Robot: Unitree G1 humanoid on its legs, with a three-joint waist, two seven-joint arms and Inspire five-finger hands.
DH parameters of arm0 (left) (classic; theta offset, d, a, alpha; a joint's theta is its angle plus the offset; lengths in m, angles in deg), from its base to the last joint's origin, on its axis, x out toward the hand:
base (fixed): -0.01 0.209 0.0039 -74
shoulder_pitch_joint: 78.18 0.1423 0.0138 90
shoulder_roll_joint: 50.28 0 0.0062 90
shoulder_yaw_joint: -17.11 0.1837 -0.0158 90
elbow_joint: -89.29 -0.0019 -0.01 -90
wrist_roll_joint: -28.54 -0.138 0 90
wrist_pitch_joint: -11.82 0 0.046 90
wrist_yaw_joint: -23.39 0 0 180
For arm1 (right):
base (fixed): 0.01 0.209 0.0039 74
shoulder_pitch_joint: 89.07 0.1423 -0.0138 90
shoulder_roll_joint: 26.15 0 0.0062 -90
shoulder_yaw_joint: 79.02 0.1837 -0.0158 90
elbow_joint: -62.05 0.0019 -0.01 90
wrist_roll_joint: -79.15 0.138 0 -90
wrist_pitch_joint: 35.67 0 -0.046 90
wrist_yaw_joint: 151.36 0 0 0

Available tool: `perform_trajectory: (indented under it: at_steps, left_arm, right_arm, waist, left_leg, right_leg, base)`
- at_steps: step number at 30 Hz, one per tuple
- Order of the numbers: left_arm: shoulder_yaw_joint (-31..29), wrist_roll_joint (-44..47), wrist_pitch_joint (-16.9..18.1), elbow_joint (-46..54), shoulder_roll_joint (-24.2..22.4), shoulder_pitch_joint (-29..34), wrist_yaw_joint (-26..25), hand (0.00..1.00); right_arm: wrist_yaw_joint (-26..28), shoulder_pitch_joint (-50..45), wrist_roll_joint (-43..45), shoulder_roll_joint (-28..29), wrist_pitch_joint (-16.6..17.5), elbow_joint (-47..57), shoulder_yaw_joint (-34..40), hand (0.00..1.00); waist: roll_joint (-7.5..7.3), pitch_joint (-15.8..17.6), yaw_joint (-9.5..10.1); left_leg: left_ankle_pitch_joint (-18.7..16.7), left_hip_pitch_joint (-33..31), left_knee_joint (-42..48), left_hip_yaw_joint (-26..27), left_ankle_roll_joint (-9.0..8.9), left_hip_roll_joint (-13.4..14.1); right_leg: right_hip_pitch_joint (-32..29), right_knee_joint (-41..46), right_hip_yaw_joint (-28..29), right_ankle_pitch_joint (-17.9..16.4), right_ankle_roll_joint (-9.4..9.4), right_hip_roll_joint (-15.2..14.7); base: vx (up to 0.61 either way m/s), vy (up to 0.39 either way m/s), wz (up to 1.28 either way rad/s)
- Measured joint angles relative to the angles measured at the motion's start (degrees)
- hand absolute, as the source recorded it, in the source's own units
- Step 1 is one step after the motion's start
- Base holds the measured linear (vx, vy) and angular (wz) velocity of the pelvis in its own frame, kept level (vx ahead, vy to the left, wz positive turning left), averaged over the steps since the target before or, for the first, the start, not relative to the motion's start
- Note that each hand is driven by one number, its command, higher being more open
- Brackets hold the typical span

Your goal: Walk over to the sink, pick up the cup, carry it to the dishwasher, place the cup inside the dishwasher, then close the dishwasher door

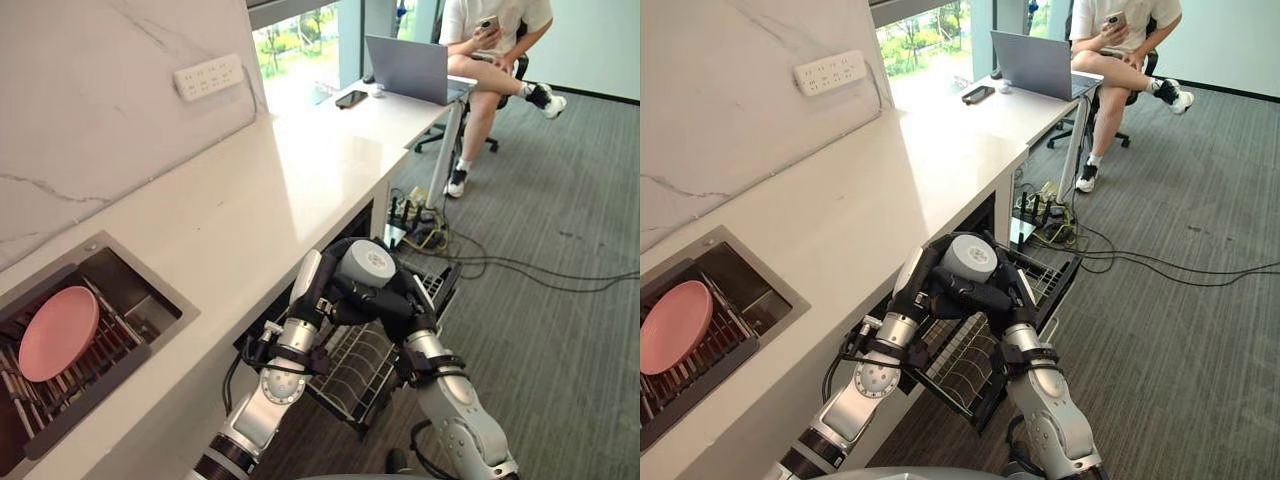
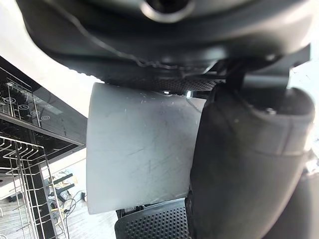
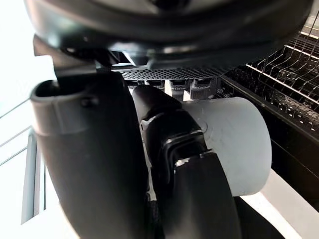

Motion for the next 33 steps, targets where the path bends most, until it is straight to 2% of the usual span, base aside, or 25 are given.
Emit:
perform_trajectory:
  at_steps: [4, 19, 20, 27, 33]
  left_arm:
    - [0.86, -0.03, -0.24, 0.02, -0.14, -0.11, -0.34, 0.0]
    - [1.3, 0.17, -0.29, -0.46, -0.13, -0.74, -1.26, 0.0]
    - [1.53, 0.26, -0.26, -1.03, -0.14, -1.08, -1.39, 1.0]
    - [3.18, 1.15, -0.25, -2.14, -0.07, -1.53, -2.45, 1.0]
    - [7.78, 1.17, 0.49, -3.7, 0.68, -1.11, -0.65, 1.0]
  right_arm:
    - [-3.12, 0.37, -1.81, 0.35, 0.68, -0.78, 0.02, 0.0]
    - [-7.68, 0.74, -1.29, 0.6, 2.91, -0.8, -1.93, 0.0]
    - [-8.18, 0.74, -1.02, 0.6, 2.93, -0.87, -1.97, 0.0]
    - [-12.32, 0.74, -0.93, 0.75, 4.62, -1.13, -2.47, 0.0]
    - [-20.19, 3.4, -1.81, 3.91, 6.96, -4.46, 0.99, 0.0]
  waist:
    - [0.06, -0.04, 0.08]
    - [0.14, -0.13, 0.75]
    - [0.15, -0.14, 0.76]
    - [0.34, -0.31, 0.74]
    - [0.49, -0.43, 0.77]
  left_leg:
    - [0.23, -0.67, -0.01, -1.07, 0.13, -0.26]
    - [0.78, -1.02, -0.16, -1.74, 0.22, -0.76]
    - [0.89, -1.07, -0.21, -1.84, 0.23, -0.76]
    - [1.4, -1.44, -0.69, -2.34, 0.09, -0.77]
    - [1.7, -1.58, -0.97, -2.68, 0.13, -0.94]
  right_leg:
    - [0.07, 0.0, -0.98, -0.03, 0.09, -0.35]
    - [0.32, 0.01, -1.45, 0.51, 0.28, -0.85]
    - [0.32, 0.01, -1.54, 0.51, 0.28, -0.85]
    - [0.1, 0.01, -1.98, 0.51, 0.29, -0.81]
    - [0.09, 0.01, -2.35, 0.54, 0.31, -0.93]
  base:
    - [-0.01, 0.014, 0.12]
    - [0.0, 0.004, 0.01]
    - [-0.01, 0.006, 0.04]
    - [0.0, 0.006, 0.03]
    - [0.01, 0.007, 0.03]
